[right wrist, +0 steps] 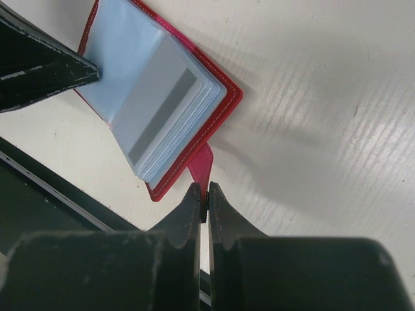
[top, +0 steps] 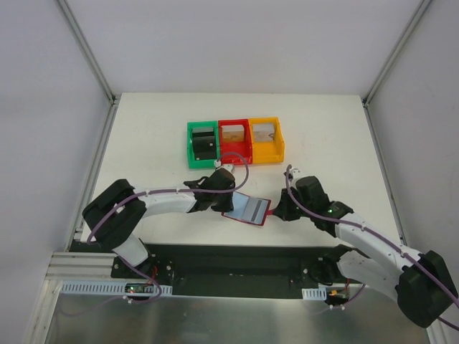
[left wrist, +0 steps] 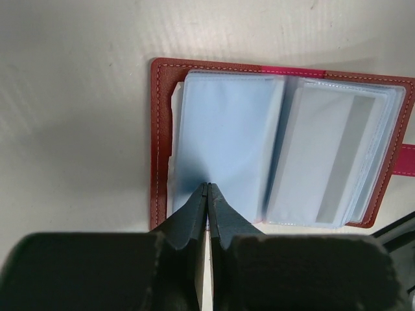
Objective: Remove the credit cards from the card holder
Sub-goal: Remove the credit card from the card holder.
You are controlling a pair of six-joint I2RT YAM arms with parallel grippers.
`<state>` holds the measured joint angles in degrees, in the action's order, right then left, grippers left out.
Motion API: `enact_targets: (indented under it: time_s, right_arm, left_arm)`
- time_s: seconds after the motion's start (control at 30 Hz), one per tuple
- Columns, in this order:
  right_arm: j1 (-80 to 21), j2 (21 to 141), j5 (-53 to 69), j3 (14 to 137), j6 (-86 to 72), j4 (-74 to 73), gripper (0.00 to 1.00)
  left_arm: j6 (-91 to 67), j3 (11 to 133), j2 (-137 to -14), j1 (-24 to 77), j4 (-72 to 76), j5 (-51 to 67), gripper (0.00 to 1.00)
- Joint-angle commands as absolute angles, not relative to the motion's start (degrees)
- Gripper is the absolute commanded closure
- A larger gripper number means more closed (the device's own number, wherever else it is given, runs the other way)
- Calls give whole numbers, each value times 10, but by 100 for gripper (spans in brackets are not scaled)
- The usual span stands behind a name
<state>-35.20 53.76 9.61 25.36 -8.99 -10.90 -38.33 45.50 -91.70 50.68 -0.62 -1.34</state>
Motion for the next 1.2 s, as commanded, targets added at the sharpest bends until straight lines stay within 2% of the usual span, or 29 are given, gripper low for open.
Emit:
enact_targets:
  time_s: [0.0,0.23,0.3,0.47,0.67,1.17]
  right_arm:
    - [-349,549,107,260,-105,-69,99]
    - [-349,576,121,261,-112,-42,96]
    - [-349,584,127,261,-117,-33,91]
    - [-349,599,132,254,-129,-18,66]
    - [-349,597,121,232,-145,-12,53]
    - [-349,620,106,170,-202,74,52]
  left_arm:
    - [-445,411,-895,512,-52,-34,100]
    - [-482,397,-885,520,-51,-30,100]
    - [-489,396,-891,519,-49,-25,100]
    - [-497,396,-904,521,-42,-13,100]
    - [-500,395,-903,521,-42,-16,100]
    - [-509,376,-892,520,-31,-16,100]
